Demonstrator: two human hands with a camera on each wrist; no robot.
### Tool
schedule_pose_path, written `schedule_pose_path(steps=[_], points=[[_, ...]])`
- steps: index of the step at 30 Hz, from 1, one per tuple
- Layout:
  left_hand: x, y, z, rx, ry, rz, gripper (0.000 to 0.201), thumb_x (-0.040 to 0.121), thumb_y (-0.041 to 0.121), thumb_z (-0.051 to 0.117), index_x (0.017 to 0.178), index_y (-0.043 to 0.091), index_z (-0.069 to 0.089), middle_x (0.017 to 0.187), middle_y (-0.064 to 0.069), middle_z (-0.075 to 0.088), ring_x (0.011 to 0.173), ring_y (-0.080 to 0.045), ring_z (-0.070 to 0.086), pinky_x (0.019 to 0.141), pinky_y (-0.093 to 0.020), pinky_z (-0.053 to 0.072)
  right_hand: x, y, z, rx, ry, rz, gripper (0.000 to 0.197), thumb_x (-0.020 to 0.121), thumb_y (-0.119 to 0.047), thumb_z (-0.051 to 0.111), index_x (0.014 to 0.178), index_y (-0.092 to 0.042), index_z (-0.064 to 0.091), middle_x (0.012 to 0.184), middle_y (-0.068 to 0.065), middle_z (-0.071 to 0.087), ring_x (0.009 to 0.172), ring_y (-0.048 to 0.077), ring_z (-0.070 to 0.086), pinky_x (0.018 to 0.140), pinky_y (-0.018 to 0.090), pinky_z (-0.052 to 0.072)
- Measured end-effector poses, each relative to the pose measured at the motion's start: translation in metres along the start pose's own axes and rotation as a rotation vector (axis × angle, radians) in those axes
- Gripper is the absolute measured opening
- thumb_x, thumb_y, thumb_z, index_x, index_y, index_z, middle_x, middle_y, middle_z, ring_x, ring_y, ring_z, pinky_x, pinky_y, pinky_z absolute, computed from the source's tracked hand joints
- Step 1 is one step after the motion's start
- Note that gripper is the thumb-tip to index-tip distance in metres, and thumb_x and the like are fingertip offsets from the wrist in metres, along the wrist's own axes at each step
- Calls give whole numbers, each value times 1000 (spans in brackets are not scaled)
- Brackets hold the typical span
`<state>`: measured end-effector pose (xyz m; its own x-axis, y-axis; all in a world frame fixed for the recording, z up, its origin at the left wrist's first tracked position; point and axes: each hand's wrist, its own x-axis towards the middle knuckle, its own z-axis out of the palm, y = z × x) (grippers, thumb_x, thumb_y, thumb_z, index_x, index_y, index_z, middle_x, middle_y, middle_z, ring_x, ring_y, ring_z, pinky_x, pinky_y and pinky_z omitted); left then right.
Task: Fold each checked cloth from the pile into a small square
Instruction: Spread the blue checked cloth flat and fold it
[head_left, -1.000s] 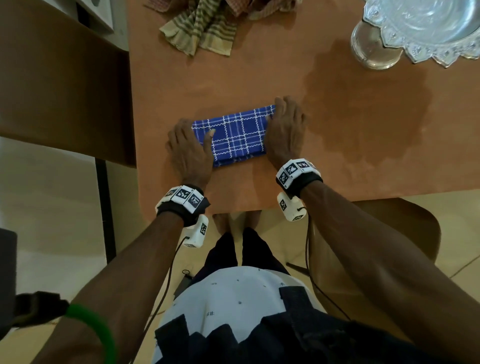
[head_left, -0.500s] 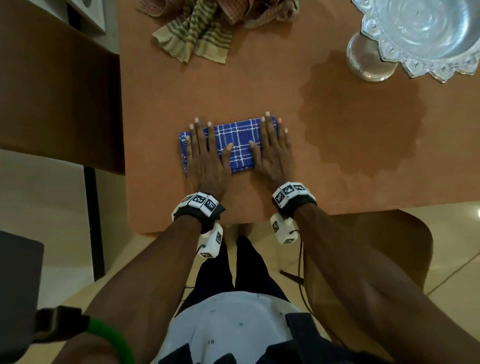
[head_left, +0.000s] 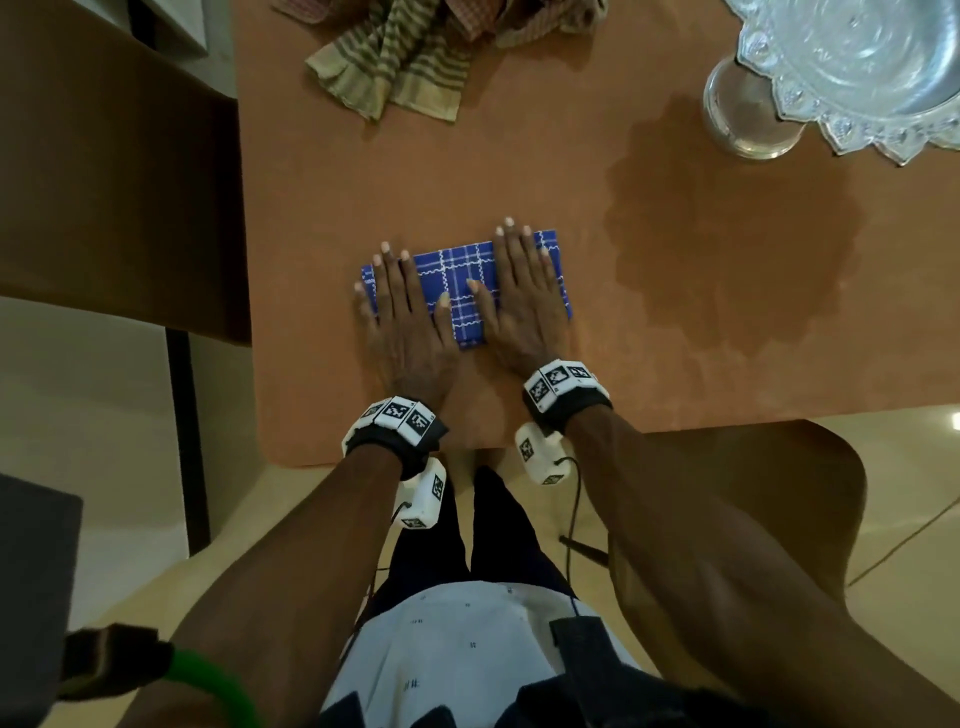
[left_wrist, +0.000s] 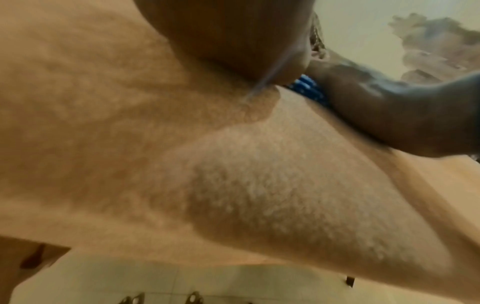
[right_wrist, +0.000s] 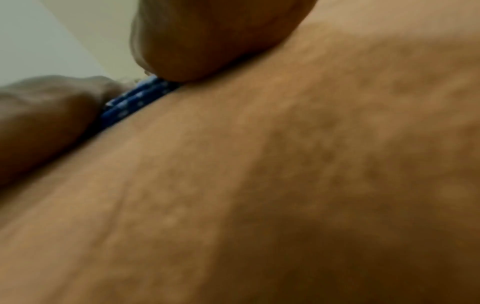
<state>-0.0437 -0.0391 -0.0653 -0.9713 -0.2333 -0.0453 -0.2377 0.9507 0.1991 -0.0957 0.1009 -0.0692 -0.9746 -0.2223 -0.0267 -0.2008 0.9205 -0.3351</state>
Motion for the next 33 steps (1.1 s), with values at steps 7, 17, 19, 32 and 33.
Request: schedule_pose_path(steps=[7,17,19,32,33], points=[[2,-3,-11,-26,-4,-1,64,106,45,16,156,6,21,165,-13,13,153,-23,8,124,-48,1,-3,6,-37,123,21,367,78,96,-57,46,152,-8,26,155,16,30,142,31,30,114,43,26],[49,-4,-73,-1066,-160,-234,62,103,58,28,100,9,67,86,-9,75,69,-19,68,63,-32,57,7,-6,-80,441,-26,628,40,79,-28,72,58,-18,40,59,-3,47,57,19,49,52,28,34],[64,-13,-88,-1280,-385,-403,80,97,70,16,109,7,65,97,-16,75,73,-22,69,62,-30,58,9,-31,-85,375,99,572,14,80,-21,63,81,-14,51,78,3,60,68,24,57,58,35,45],[78,-71,-70,-979,-390,-286,61,67,66,74,101,16,77,98,-1,77,94,-17,73,93,-44,56,-28,-138,-20,50,142,-124,34,72,-9,71,104,-6,62,95,13,63,83,31,58,73,41,48],[77,-73,-67,-958,-356,-307,56,68,61,76,101,16,77,98,-2,77,94,-17,73,93,-45,57,-30,-134,-17,35,148,-159,28,74,-10,69,101,-7,62,94,13,62,83,31,58,73,40,47]])
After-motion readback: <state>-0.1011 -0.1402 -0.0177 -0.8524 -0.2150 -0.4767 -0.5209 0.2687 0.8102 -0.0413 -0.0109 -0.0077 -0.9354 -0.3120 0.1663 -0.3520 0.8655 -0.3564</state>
